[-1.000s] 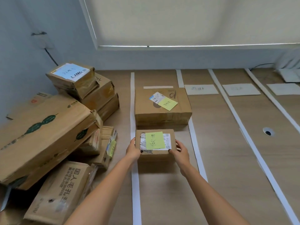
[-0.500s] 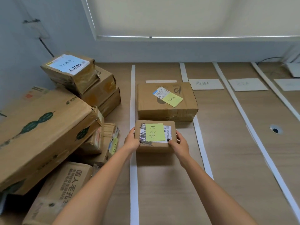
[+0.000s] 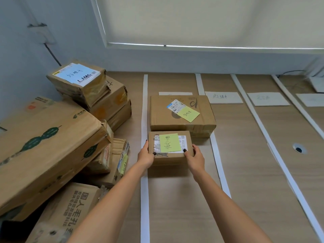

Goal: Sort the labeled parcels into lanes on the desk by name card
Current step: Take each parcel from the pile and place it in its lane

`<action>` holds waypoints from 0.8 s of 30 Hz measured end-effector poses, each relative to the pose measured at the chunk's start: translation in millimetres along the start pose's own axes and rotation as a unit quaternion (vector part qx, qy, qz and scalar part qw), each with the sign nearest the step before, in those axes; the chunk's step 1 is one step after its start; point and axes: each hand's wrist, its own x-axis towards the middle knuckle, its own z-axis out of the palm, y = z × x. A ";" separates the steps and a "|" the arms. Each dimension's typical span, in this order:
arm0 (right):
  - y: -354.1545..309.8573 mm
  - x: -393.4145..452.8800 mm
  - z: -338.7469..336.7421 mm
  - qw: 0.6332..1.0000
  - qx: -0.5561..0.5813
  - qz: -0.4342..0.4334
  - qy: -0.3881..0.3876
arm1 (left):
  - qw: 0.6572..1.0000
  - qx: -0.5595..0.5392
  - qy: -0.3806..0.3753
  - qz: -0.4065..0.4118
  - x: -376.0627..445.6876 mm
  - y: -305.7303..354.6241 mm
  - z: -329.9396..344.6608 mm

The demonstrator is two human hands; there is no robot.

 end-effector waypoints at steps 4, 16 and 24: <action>-9.9 -3.9 -7.1 1.000 -0.012 -0.002 0.027 | 0.999 -0.004 0.033 0.006 -7.8 8.8 -5.1; -100.2 -74.5 -29.6 0.989 0.002 -0.138 -0.052 | 0.986 -0.062 0.115 0.104 -86.2 78.3 -55.2; -126.1 -131.4 -37.9 0.977 0.019 -0.190 -0.099 | 0.977 -0.064 0.124 0.160 -154.7 91.3 -68.8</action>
